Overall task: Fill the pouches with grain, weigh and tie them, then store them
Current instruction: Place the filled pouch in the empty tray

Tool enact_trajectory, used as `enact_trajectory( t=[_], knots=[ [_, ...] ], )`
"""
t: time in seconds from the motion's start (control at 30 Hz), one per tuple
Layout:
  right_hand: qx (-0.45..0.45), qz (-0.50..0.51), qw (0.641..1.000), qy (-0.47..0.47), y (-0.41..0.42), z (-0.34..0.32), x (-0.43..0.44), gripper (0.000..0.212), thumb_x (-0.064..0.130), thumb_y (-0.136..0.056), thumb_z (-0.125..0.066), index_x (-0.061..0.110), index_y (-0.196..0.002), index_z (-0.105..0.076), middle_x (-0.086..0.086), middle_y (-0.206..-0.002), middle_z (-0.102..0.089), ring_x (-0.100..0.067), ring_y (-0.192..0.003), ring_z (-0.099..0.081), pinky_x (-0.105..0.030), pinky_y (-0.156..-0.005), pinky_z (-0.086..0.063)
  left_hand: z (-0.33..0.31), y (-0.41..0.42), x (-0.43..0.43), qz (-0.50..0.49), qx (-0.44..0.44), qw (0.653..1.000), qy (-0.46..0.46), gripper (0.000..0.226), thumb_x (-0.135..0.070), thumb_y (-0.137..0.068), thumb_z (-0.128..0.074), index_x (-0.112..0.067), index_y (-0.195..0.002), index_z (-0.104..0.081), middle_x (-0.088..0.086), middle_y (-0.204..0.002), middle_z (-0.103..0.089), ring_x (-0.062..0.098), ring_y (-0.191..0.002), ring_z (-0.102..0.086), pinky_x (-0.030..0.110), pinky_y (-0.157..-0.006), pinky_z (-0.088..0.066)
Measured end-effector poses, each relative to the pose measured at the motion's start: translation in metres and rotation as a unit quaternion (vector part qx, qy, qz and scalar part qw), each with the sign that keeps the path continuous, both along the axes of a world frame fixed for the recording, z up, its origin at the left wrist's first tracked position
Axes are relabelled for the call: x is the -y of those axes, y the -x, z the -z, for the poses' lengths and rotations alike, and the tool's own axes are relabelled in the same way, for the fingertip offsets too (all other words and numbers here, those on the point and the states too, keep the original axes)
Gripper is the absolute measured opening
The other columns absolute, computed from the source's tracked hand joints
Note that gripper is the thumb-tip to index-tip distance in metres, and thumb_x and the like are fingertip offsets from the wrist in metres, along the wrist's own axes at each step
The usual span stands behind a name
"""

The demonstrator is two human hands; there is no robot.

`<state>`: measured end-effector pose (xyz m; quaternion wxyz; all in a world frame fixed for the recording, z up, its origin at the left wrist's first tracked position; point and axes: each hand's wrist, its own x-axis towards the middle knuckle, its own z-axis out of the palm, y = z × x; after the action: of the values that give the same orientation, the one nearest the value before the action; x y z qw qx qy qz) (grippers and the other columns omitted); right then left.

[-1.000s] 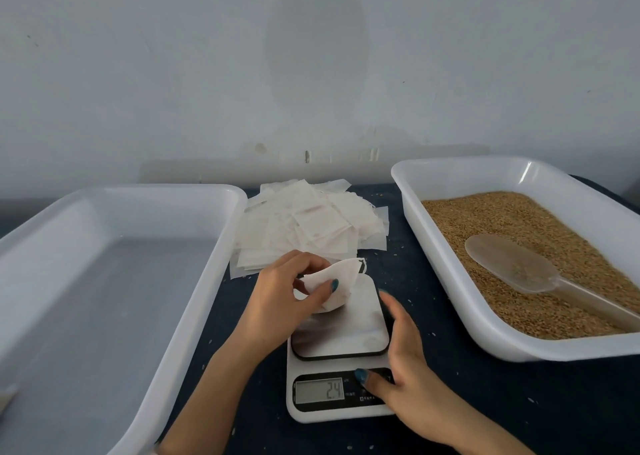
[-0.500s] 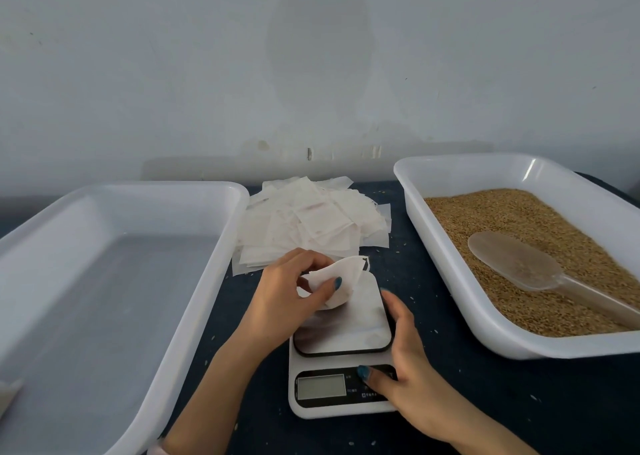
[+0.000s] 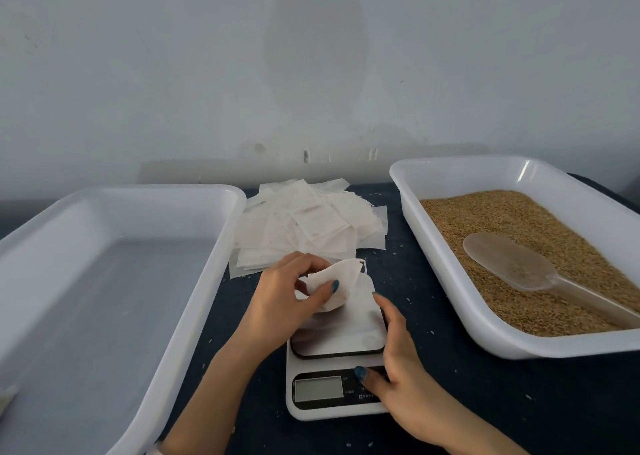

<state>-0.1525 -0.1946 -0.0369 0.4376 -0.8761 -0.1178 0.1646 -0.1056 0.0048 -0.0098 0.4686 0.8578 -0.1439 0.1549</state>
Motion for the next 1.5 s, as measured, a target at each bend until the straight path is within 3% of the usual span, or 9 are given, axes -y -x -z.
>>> enact_trajectory(
  t=[0.2,0.67,0.8,1.0,1.3,1.5],
  knots=[
    [-0.009,0.0,1.0,-0.022,0.002,-0.004,0.002,0.098,0.007,-0.092,-0.066,0.035,-0.153,0.005,0.015,-0.158,-0.01,-0.001,-0.145,-0.016,-0.028,-0.123,-0.018,0.0,0.0,0.0,0.004,0.001,1.0,-0.001,0.02,-0.016,-0.085,-0.075,-0.034,-0.093,-0.068,-0.018,-0.095,-0.066,0.009,-0.09,-0.062,0.01,-0.068,-0.044],
    [-0.031,0.013,0.999,-0.04,0.003,-0.01,0.003,0.094,0.005,-0.092,-0.065,0.036,-0.153,0.001,0.017,-0.154,-0.015,0.0,-0.141,-0.02,-0.021,-0.119,-0.019,-0.002,0.002,0.0,0.004,-0.001,1.0,-0.004,0.021,-0.015,-0.086,-0.074,-0.034,-0.093,-0.068,-0.019,-0.094,-0.066,0.007,-0.09,-0.062,0.009,-0.069,-0.044],
    [-0.053,0.006,0.997,-0.055,0.003,-0.013,0.005,0.094,-0.004,-0.092,-0.059,0.036,-0.153,0.0,0.016,-0.155,-0.014,-0.001,-0.143,-0.018,-0.03,-0.123,-0.019,-0.001,0.001,-0.001,0.003,-0.006,1.0,0.001,0.019,-0.015,-0.086,-0.074,-0.031,-0.094,-0.069,-0.018,-0.093,-0.066,0.008,-0.09,-0.062,0.008,-0.07,-0.044],
    [-0.062,-0.005,0.997,-0.044,0.004,-0.018,0.007,0.096,-0.007,-0.091,-0.056,0.037,-0.153,0.003,0.014,-0.156,-0.014,-0.003,-0.145,-0.017,-0.032,-0.124,-0.018,0.0,0.0,0.0,-0.002,-0.008,1.0,-0.002,0.017,-0.016,-0.086,-0.075,-0.03,-0.094,-0.069,-0.018,-0.093,-0.066,0.009,-0.089,-0.062,0.009,-0.069,-0.044],
    [-0.046,-0.014,0.998,-0.038,0.005,-0.019,0.007,0.095,-0.002,-0.092,-0.06,0.034,-0.154,0.004,0.013,-0.157,-0.013,-0.003,-0.146,-0.016,-0.03,-0.123,-0.018,0.002,0.0,0.0,-0.004,-0.007,1.0,-0.014,0.011,-0.018,-0.087,-0.074,-0.025,-0.094,-0.07,-0.015,-0.092,-0.066,0.01,-0.088,-0.062,0.009,-0.07,-0.044],
    [-0.036,-0.009,0.997,-0.07,0.003,-0.013,0.008,0.091,0.003,-0.093,-0.062,0.04,-0.152,-0.004,0.015,-0.154,-0.017,0.001,-0.141,-0.019,-0.019,-0.115,-0.02,0.003,0.0,-0.001,-0.004,0.0,1.0,-0.031,0.011,-0.015,-0.088,-0.073,-0.026,-0.089,-0.072,-0.017,-0.087,-0.066,0.011,-0.085,-0.062,0.011,-0.069,-0.042]
  ],
)
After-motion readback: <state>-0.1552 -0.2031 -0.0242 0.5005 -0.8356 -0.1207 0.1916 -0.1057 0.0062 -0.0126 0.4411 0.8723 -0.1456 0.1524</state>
